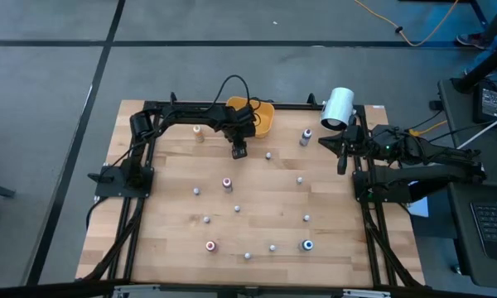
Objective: Pick & Place food coloring
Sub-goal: Put the small green food coloring bottle into the bin
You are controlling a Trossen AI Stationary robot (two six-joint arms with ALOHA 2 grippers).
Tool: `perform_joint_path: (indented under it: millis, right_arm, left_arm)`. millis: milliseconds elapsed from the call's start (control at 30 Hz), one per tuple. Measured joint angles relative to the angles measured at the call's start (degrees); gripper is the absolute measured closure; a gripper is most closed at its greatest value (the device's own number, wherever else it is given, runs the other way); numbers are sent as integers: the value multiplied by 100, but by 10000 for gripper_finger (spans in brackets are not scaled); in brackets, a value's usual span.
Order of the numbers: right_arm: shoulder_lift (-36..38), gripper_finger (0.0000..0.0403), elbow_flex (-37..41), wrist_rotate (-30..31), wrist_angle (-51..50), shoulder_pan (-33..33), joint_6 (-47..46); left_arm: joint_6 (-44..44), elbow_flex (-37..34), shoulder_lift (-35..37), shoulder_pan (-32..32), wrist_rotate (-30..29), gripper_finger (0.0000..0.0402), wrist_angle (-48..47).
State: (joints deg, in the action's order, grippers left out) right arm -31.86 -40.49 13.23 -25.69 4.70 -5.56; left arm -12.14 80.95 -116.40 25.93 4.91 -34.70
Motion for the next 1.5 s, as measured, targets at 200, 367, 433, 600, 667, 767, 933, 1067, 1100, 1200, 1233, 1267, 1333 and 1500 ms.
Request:
perform_joint_path:
  millis: [200, 367, 433, 600, 667, 767, 933, 1067, 1100, 1200, 1233, 1267, 1333, 1500]
  right_arm:
    - [-1, 373, 0, 0, 0, 0, 2]
    - [-1, 373, 0, 1, 0, 1, 2]
    - [0, 373, 0, 2, 0, 1, 2]
    - [-2, 373, 0, 2, 2, -1, -1]
    - [-1, 373, 0, 5, 1, 1, 5]
    - [-2, 373, 0, 11, 0, 1, 17]
    - [-1, 373, 0, 12, 0, 0, 7]
    - [-2, 373, 0, 20, 2, 1, 13]
    - [0, 373, 0, 20, 2, 1, 13]
    - [-2, 373, 0, 20, 0, 1, 16]
    - [-1, 373, 0, 20, 2, 1, 10]
    - [-1, 373, 0, 20, 1, -1, 9]
    - [0, 373, 0, 20, 2, 0, 9]
    - [0, 373, 0, 20, 2, 1, 9]
  left_arm:
    - [31, 0, 0, -1, 4, 304, 18]
    - [211, 0, 9, -2, 39, 328, -5]
    - [333, 64, 13, -2, 185, 331, -197]
    - [291, 788, 215, -32, 774, 330, -1286]
    - [189, 1106, 383, -67, 778, 331, -1574]
    - [112, 1616, 681, -114, 797, 332, -1816]
    - [138, 2383, 1120, -62, 724, 331, -2125]
    - [171, 2706, 1361, 59, 532, 332, -2256]
    - [190, 2739, 1398, 105, 473, 332, -2274]
    - [197, 2789, 1436, 227, 354, 331, -2362]
    - [198, 2808, 1440, 263, 340, 331, -2371]
    - [216, 2835, 1440, 300, 340, 331, -2399]
    - [239, 2879, 1447, 376, 347, 331, -2548]
    - [238, 2881, 1451, 604, 334, 331, -2614]
